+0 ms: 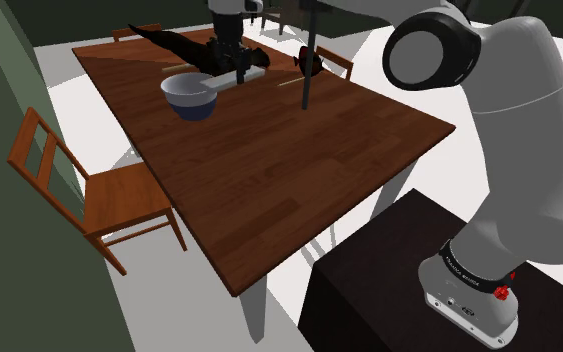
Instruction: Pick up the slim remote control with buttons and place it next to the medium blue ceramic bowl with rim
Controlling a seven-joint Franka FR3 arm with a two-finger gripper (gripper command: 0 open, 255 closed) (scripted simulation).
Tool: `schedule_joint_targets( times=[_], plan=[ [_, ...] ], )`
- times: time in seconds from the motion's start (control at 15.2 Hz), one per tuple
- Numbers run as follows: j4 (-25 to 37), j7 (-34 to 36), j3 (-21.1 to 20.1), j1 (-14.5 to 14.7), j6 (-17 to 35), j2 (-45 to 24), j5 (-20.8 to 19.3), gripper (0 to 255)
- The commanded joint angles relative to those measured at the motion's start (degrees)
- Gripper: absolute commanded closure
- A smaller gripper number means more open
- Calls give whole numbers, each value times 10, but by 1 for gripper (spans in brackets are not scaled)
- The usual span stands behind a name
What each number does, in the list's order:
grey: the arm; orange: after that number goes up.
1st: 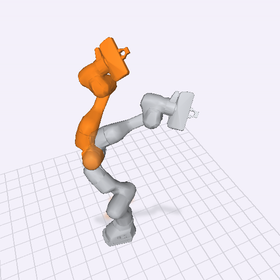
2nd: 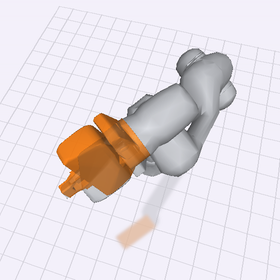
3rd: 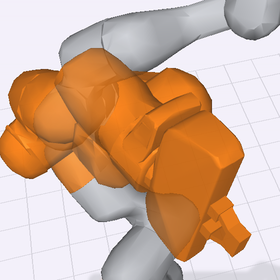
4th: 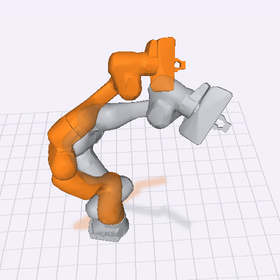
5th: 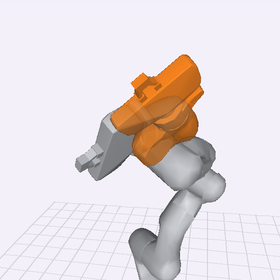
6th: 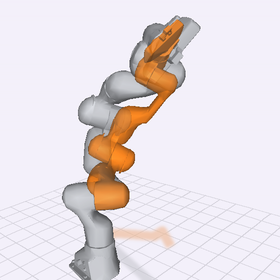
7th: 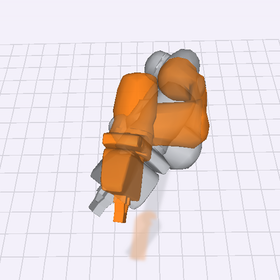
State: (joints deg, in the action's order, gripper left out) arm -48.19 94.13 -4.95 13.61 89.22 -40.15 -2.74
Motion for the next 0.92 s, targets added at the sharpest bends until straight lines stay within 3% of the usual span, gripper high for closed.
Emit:
schedule_joint_targets(
  times=[0.0,0.86],
  plan=[
    [-9,3,0,2,11,-1,0,255],
    [-158,4,-1,-4,132,27,1,255]
  ],
)
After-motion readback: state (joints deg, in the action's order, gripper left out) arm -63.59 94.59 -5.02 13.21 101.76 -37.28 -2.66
